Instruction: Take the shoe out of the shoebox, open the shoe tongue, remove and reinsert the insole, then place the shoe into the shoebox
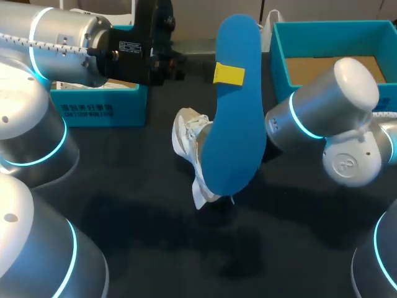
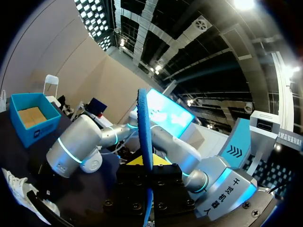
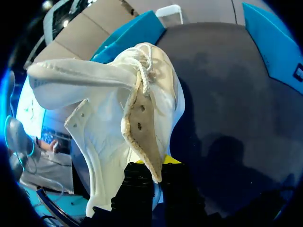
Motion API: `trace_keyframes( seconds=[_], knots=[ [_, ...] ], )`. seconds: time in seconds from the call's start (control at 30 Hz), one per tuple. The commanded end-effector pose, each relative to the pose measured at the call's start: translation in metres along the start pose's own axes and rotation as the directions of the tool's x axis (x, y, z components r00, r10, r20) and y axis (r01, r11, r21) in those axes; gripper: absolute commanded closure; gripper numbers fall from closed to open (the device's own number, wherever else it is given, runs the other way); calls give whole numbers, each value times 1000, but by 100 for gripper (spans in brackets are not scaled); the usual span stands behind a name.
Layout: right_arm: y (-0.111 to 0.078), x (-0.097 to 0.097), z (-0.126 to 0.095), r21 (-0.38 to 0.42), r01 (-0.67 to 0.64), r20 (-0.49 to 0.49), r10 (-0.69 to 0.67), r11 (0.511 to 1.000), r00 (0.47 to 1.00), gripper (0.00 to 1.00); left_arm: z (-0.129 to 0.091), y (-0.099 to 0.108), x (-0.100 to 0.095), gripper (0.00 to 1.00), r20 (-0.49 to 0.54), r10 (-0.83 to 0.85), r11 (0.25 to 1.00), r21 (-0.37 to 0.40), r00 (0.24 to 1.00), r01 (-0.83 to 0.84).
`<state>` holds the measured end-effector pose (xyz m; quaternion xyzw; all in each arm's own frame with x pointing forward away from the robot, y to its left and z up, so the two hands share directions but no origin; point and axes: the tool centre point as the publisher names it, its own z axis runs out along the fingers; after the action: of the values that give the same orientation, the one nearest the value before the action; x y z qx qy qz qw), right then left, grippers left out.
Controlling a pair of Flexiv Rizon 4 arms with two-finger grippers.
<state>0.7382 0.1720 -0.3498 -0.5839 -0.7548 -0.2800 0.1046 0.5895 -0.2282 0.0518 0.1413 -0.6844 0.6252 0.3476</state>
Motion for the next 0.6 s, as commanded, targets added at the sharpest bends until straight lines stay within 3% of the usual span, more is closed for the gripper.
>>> trace_keyframes(
  seconds=[0.03,0.33,0.6],
  knots=[
    [-10,14,-3,-39,-75,74,78,996,994,100,0,0,0,100,1,0,1000,-1,1000,0],
    [-27,19,8,-95,-139,86,147,986,985,100,0,0,0,100,1,0,1000,-1,1000,0],
    [-31,13,22,-62,-132,95,138,989,986,100,0,0,0,100,1,0,1000,-1,1000,0]
  ],
)
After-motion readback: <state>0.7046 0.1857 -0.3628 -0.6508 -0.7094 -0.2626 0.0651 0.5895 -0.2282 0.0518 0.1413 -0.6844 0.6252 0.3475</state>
